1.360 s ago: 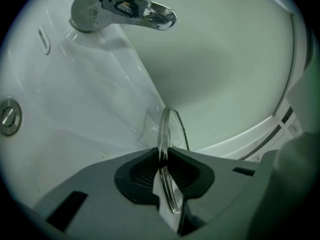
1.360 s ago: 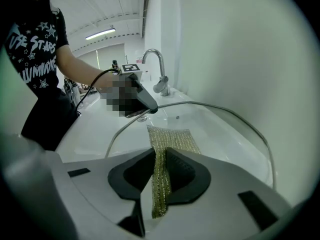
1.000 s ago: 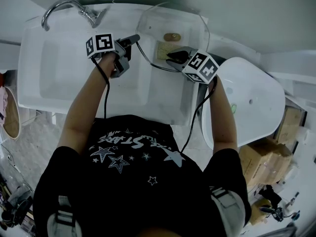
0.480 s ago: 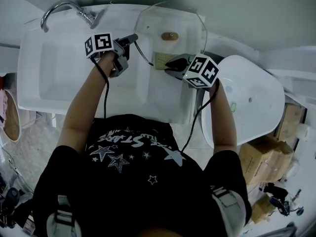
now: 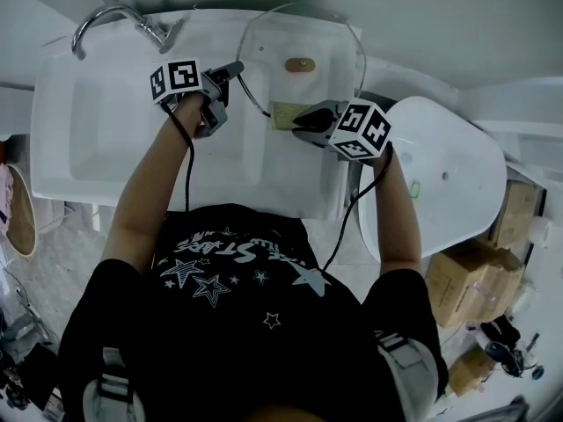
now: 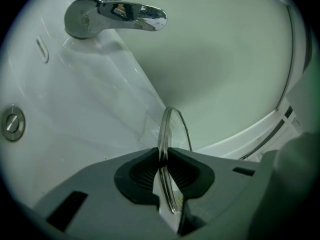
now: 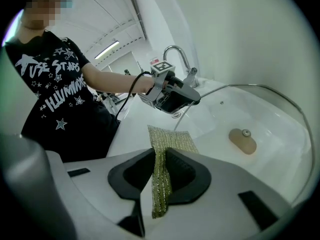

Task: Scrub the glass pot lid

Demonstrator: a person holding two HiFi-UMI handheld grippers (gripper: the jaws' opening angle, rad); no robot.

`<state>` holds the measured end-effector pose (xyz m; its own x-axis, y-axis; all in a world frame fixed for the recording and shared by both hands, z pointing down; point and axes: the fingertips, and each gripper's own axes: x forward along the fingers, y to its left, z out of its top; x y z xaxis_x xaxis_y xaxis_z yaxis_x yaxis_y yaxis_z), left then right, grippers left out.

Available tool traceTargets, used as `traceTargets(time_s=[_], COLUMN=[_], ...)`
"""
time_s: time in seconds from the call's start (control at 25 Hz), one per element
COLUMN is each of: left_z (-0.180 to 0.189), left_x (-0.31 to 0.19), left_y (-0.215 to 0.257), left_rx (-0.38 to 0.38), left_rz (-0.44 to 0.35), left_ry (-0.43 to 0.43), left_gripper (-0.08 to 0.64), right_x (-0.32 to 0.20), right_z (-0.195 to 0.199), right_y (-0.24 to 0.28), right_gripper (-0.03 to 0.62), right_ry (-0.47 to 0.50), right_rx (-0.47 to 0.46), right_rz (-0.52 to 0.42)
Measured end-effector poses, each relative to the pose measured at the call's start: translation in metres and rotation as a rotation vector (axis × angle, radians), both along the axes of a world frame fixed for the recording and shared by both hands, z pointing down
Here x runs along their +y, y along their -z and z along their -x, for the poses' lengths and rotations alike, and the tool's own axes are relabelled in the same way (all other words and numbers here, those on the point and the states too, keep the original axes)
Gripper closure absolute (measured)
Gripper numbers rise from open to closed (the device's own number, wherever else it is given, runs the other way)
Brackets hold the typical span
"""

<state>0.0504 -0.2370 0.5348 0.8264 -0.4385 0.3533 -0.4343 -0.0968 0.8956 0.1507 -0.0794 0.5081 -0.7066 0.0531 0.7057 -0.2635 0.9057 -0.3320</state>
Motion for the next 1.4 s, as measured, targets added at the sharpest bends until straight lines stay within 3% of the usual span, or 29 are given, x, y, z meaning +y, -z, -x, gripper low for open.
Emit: traceTargets(time_s=[0.2,0.4,0.6,0.84,1.0,1.4], left_z=[0.0,0.001,0.001,0.001,0.003,0.002], left_x=[0.001,0.001,0.002,0.001,0.001,0.002], left_y=[0.001,0.0,0.001,-0.001,-0.004,-0.003], left_rx=[0.016,0.034,0.036,0.038,0.037,0.045], left_rz=[-0.006,0.005,0.013,0.015,0.02,0.028], left_ry=[-0.018,-0.005,-0.003,0.002,0.006,0.009], left_gripper=[0.499,0.499,0.499,0.499,0.499,0.499], right_x=[-0.018,-0.069,-0.125,-0.176,-0.196,-0.21], right_z=[-0.004,-0.016,-0.026,-0.03,-0.026,-0.046], right_y=[0.018,0.041,0.05,0.038,0.028,0.005], right_gripper=[0.52,0.525,0.527,0.528,0.529,0.528], right_ry=[-0.02,-0.112,-0.178,-0.155,-0.152,-0.221], right_rx=[-0.024,-0.023,0.085,0.236,0.267,0.358], right_rz=[-0.1,-0.292,-0.53,-0.745,-0.781,-0.748])
